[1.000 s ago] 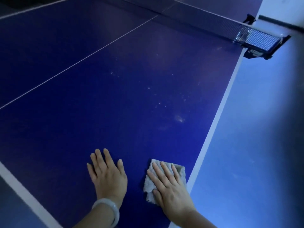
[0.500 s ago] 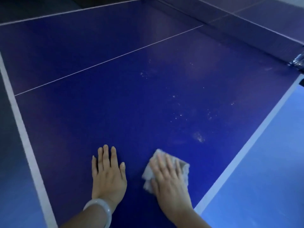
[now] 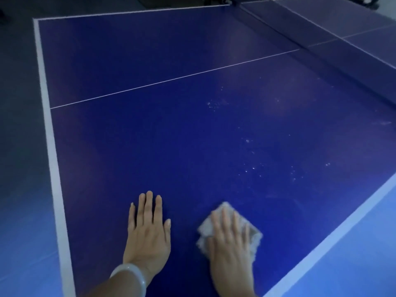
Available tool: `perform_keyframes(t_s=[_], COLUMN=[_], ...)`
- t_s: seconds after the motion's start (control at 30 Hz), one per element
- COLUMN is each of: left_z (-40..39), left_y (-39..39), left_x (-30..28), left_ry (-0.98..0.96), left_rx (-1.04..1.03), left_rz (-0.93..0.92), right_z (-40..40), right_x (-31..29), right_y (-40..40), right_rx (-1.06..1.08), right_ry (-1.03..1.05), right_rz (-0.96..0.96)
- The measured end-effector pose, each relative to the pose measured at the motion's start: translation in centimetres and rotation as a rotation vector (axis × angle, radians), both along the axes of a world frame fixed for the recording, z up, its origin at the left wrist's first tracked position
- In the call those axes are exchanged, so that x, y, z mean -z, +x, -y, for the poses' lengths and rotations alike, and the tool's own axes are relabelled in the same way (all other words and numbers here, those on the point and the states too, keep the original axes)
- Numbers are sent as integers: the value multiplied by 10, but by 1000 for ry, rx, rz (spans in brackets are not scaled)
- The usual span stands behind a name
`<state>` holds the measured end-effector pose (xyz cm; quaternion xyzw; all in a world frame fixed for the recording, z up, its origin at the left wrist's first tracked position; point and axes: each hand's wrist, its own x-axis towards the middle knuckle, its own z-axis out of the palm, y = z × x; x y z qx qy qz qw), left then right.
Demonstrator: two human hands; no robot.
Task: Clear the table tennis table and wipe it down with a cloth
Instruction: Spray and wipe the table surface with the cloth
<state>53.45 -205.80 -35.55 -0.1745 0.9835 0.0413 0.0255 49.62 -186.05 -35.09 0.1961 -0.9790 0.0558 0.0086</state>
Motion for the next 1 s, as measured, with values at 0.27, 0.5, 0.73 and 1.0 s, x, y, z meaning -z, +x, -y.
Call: perform_keyframes(t_s=[0.27, 0.5, 0.73, 1.0], left_z=[1, -2, -3, -5], left_y=[1, -2, -1, -3], left_x=[0, 1, -5, -6], left_ry=[4, 11, 23, 37], left_rx=[6, -10, -16, -50], left_rz=[-14, 2, 34, 41], right_z=[9, -40, -14, -81], right_x=[0, 2, 9, 0], right_y=[-132, -162, -53, -130], right_rx=[-452, 468, -480, 346], right_ry=[245, -79, 4, -52], right_rz=[80, 127, 98, 143])
